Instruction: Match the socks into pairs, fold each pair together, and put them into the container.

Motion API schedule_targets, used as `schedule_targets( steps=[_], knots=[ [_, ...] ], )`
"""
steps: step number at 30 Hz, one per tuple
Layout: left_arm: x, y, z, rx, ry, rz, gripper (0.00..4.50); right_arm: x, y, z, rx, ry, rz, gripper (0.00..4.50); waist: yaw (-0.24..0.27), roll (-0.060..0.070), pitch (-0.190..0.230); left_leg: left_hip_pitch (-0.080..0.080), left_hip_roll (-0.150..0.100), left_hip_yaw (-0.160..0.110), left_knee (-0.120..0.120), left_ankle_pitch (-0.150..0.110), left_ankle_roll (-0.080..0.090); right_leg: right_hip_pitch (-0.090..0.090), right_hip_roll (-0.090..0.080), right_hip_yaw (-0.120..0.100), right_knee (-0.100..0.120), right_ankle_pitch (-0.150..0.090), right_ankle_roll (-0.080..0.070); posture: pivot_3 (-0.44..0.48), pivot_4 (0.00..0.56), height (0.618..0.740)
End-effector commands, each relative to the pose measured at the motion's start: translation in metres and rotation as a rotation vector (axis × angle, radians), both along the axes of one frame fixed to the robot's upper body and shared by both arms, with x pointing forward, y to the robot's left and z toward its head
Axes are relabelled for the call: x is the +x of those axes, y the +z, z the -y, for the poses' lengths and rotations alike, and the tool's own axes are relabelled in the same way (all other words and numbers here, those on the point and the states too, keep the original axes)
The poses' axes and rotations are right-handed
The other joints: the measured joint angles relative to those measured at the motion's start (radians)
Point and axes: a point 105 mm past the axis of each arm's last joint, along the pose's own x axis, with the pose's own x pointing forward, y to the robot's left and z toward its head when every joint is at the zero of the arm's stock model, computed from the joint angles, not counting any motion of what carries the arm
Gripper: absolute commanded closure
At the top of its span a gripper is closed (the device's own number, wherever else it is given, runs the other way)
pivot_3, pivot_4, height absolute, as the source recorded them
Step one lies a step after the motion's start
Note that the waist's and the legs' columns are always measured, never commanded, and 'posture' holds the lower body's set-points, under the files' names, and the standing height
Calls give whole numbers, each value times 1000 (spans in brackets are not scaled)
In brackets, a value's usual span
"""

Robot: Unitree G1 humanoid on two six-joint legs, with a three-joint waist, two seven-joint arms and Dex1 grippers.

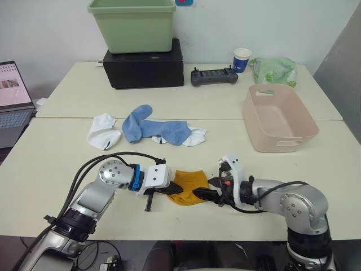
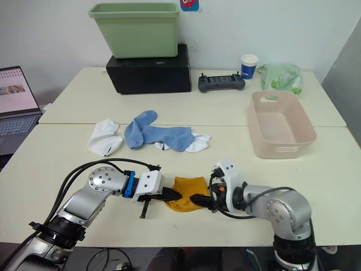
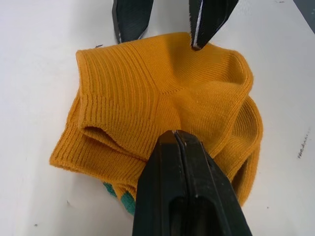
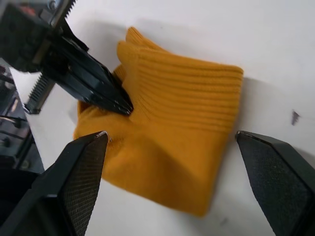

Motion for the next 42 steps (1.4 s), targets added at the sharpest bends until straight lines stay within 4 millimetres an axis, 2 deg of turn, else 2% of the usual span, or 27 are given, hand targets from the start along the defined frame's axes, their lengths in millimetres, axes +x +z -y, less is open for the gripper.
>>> schedule_targets(
  steps=[1,6,9,18,21,26,31,34,39,42],
  knots=[
    [-3,-18,-8,67,26,-49,4500,-3,-6,-13,19,38,-74,17,-2,0,0,0,0,0,0,0,0,0,0,0,0,0,0,0,150,725],
    [-1,-17,-12,72,34,-45,4500,4,-3,-22,60,54,-91,17,-10,1,-1,0,0,0,0,0,0,0,0,0,0,0,0,0,150,725],
    [0,-17,-14,74,37,-43,4500,7,-2,-23,70,52,-85,594,-13,1,-1,0,0,0,0,0,0,0,0,0,0,0,0,0,150,725],
    [3,-12,-20,74,49,-45,4500,7,5,-23,103,56,-42,3738,-16,1,0,0,0,0,0,0,0,-1,0,0,0,0,0,0,150,725],
    [4,-10,-19,67,45,-46,4500,7,7,-22,110,40,-30,4476,-16,1,0,0,0,0,-1,0,0,-1,0,0,0,0,0,0,150,725],
    [6,3,-11,-12,46,-48,4500,8,13,-13,126,-24,7,4476,-16,2,0,-1,0,-1,-1,0,0,-2,0,0,0,0,0,0,150,725],
    [14,38,7,-173,74,-87,4500,-2,25,17,68,-88,151,4476,-7,2,3,-4,0,0,0,0,0,-3,0,0,0,0,0,0,150,725],
    [22,63,22,-245,86,-57,3928,-15,27,34,23,-118,208,4500,-4,1,4,-5,0,-1,0,0,0,-3,-1,-1,-1,0,0,0,150,725],
    [34,121,64,-399,55,2,2377,-40,29,58,-17,-224,266,4500,8,-1,5,-9,-1,-1,1,0,0,-4,0,-3,-2,0,0,0,150,725],
    [38,141,81,-436,46,27,1553,-46,34,67,-29,-290,312,4500,1,-1,5,-9,-1,0,1,0,0,-4,0,-2,-2,0,0,0,150,725]
  ],
)
